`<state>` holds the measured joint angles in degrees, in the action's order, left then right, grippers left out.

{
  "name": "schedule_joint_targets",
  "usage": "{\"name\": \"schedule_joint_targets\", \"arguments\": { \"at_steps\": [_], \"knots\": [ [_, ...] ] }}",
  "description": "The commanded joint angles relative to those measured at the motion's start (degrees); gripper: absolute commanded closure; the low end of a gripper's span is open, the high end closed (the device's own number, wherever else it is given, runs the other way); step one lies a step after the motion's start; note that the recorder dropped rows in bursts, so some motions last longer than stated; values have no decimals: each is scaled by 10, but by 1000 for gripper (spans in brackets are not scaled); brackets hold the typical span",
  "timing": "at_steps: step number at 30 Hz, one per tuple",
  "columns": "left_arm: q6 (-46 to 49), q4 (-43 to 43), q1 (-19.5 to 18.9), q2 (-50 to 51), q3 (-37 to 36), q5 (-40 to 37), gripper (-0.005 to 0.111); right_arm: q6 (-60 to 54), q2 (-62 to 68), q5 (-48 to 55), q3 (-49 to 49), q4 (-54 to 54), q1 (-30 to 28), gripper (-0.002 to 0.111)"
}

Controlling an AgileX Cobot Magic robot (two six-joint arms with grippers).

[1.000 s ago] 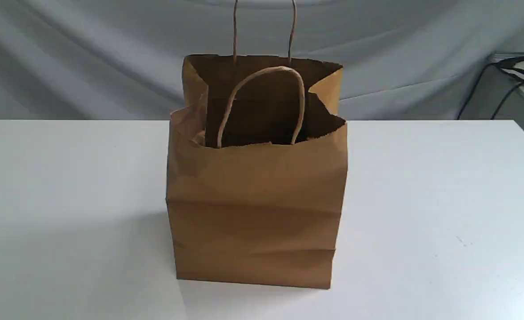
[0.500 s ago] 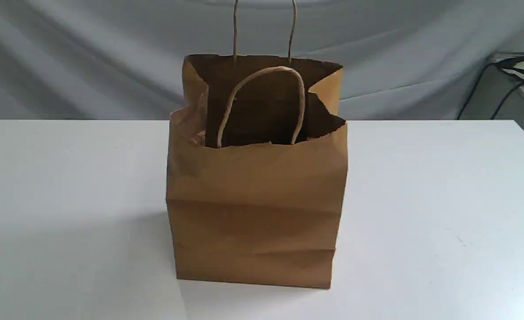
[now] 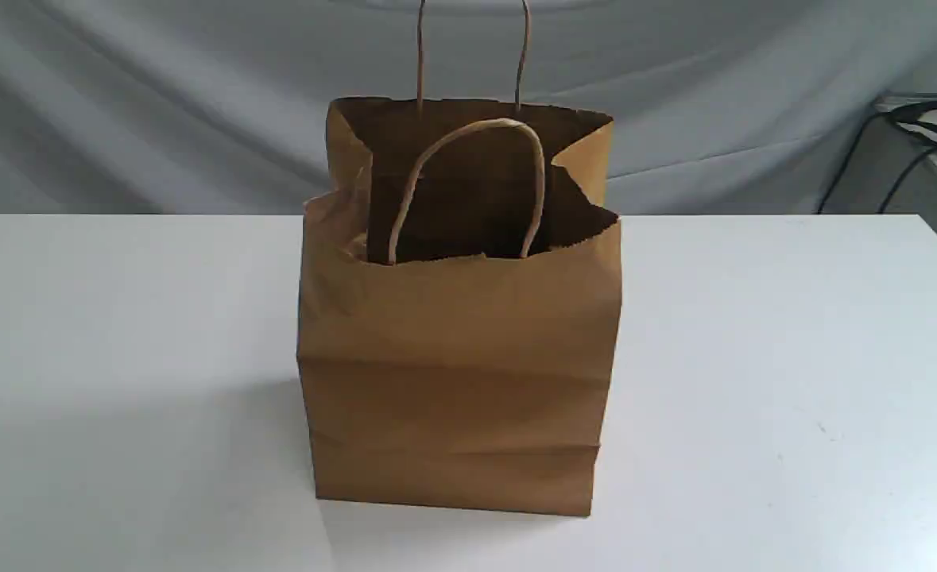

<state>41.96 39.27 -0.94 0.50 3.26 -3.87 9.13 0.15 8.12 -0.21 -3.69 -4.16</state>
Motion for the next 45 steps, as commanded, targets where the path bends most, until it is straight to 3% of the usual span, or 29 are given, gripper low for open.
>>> {"name": "schedule_joint_targets", "arguments": {
  "at_steps": [1,10,16,18,25,38,45],
  "knots": [
    [5,-6,-2,-5,-5,20,103,1,-2,1,2,3,-4,108],
    [-18,-44,-2,-5,-6,19,103,1,-2,1,2,3,-4,108],
    [-332,-342,-2,-5,-6,-5,103,1,-2,1,2,3,-4,108],
    [-394,-393,-2,-5,-7,-23,103,2,-2,1,2,3,-4,108],
    [-447,-396,-2,-5,-33,-30,103,2,-2,1,2,3,-4,108],
    [-447,-429,-2,-5,-33,-7,103,1,-2,1,2,3,-4,108],
    [-464,-393,-2,-5,-33,-6,103,1,-2,1,2,3,-4,108]
  ]
}}
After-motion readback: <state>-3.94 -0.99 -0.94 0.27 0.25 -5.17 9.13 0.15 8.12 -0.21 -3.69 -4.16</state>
